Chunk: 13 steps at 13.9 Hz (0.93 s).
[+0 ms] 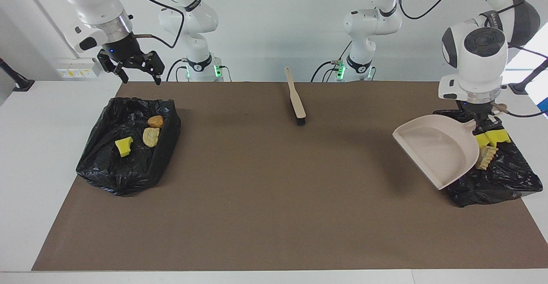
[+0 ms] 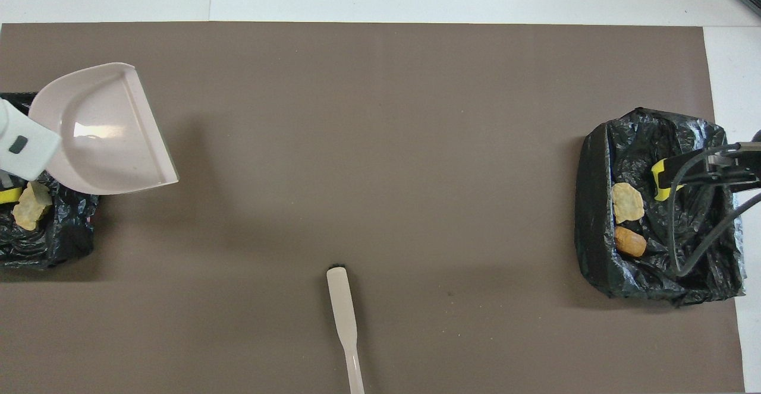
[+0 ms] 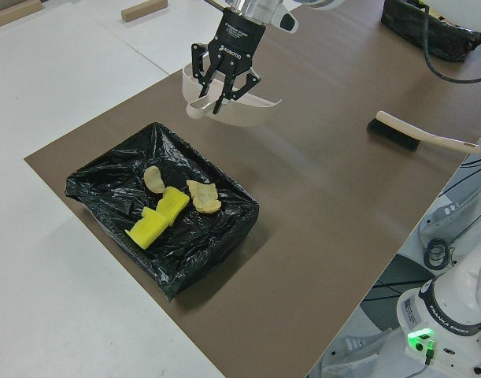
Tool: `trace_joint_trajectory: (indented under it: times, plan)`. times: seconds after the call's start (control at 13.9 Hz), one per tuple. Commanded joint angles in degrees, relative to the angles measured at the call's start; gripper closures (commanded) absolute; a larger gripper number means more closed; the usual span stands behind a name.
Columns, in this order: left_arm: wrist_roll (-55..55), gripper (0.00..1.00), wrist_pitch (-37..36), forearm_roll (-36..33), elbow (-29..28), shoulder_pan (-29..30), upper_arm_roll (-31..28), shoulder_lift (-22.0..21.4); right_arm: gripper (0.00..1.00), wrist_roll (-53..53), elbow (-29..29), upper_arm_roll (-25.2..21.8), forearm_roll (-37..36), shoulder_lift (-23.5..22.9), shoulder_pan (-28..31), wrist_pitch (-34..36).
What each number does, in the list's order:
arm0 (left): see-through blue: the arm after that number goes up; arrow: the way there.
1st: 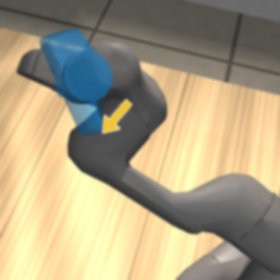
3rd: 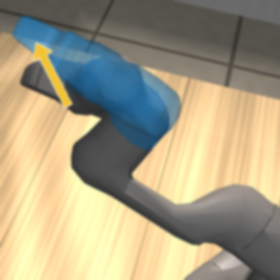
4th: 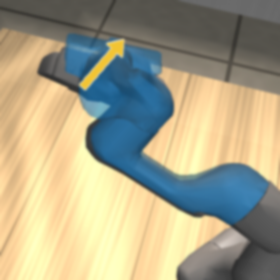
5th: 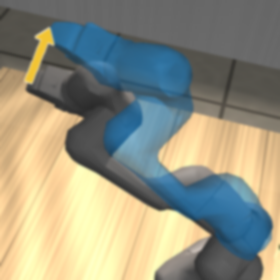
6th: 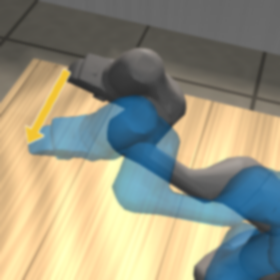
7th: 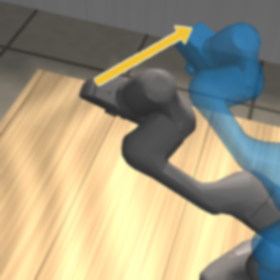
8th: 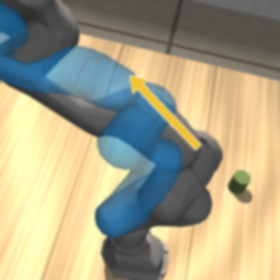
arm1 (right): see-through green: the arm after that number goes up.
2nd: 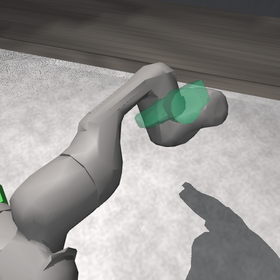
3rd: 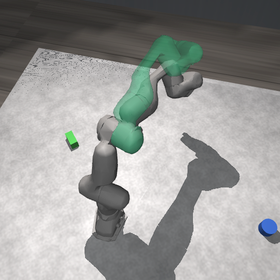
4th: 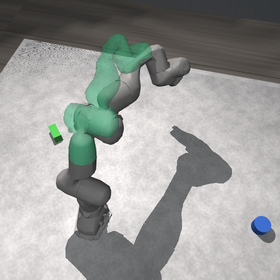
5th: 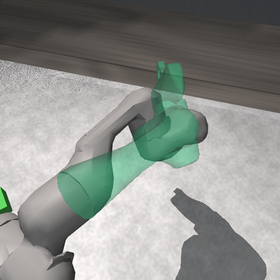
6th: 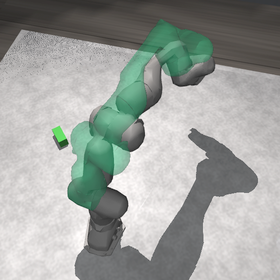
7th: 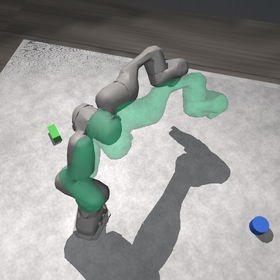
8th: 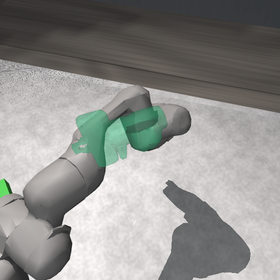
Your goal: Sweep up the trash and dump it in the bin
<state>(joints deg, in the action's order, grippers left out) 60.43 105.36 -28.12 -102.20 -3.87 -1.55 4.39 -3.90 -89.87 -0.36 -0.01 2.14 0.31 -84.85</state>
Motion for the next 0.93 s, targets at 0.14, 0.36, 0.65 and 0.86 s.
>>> trace_joint_trajectory:
  times: [0.14,0.36,0.65,0.86]
  plan:
    - [-22.8,1.0,-5.2,8.2,0.2,-9.5,-0.8,0.6,0.0,-0.9,-0.5,0.3,0.2,0.3,0.1,-0.5]
    - [-38.5,1.0,-5.4,12.6,0.5,-15.4,-0.9,4.6,0.0,-0.9,-0.5,0.1,0.2,0.3,0.1,-0.4]
    - [-59.0,1.0,-4.6,21.2,2.8,-21.9,-0.9,8.3,0.0,-0.9,-0.5,0.2,0.1,0.3,0.1,-0.4]
    - [-70.0,1.0,-4.7,25.5,9.6,-25.0,-0.9,14.5,0.0,-0.9,-0.5,0.2,0.2,0.3,0.1,-0.4]
